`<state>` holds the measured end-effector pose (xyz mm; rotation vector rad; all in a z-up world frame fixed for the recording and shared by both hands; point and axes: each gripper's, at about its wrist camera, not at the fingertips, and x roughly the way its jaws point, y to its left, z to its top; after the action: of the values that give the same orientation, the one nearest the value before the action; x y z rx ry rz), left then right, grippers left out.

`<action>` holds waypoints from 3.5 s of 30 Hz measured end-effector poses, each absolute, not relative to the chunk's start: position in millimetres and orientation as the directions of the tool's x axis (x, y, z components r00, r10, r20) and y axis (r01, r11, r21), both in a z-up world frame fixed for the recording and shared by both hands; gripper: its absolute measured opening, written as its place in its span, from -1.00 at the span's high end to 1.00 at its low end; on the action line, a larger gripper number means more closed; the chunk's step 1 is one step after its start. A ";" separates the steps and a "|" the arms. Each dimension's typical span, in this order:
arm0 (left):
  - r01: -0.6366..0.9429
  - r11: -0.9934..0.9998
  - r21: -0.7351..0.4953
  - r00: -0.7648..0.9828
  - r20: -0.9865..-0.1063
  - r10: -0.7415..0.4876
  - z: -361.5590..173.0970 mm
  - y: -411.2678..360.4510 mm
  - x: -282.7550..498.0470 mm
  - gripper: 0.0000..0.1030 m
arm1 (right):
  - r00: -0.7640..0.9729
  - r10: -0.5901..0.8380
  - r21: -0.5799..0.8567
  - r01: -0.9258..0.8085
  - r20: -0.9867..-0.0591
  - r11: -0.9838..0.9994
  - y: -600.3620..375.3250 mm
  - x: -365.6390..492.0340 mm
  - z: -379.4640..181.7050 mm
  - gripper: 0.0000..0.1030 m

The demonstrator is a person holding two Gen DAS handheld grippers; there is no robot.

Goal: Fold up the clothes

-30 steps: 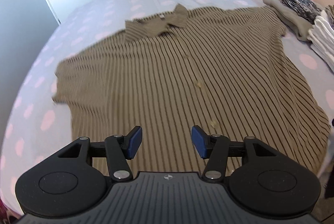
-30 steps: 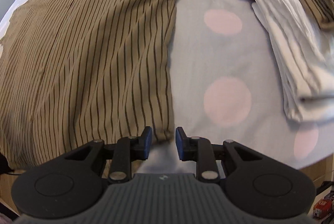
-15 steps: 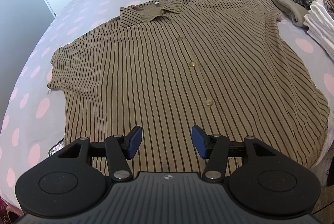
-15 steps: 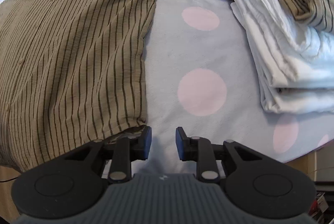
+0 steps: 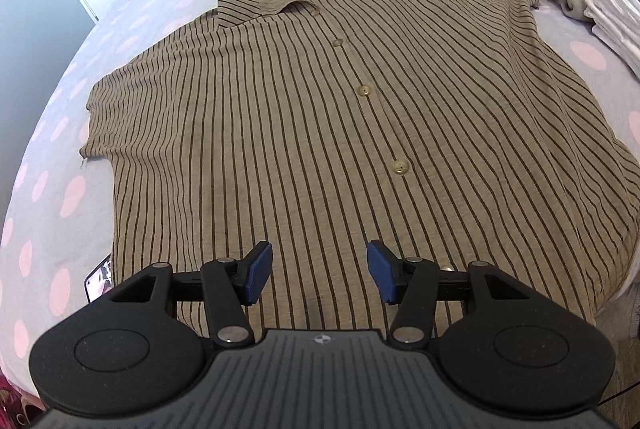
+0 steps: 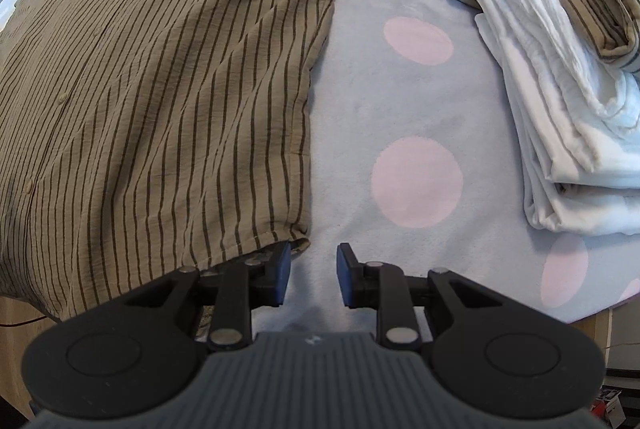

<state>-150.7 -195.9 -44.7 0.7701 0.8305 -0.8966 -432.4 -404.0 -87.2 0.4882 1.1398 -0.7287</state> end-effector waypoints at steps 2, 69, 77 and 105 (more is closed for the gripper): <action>0.884 0.414 0.219 0.375 -0.860 -0.346 -45.7 -196.0 -150.9 0.02 | 0.234 -0.272 -0.015 0.732 -0.934 0.681 -403.7 -429.9 -87.4 0.46; 0.921 0.295 0.252 0.333 -0.905 -0.264 -80.0 -204.4 -173.7 0.02 | 0.330 -0.252 0.129 0.802 -0.910 0.583 -412.9 -421.4 -77.9 0.36; 0.923 0.291 0.253 0.327 -0.913 -0.242 -89.7 -201.9 -168.7 0.02 | 0.187 -0.238 -0.006 0.773 -0.953 0.635 -414.1 -392.3 -111.0 0.69; 0.947 0.244 0.208 0.265 -0.936 -0.233 -101.2 -194.7 -180.9 0.02 | -0.055 -0.233 -0.169 0.845 -0.971 0.507 -404.0 -448.6 -90.9 0.97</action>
<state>-180.9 -194.7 -101.2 0.9669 0.9390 -0.9928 -448.6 -404.0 -90.9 0.5921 1.3473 -0.9670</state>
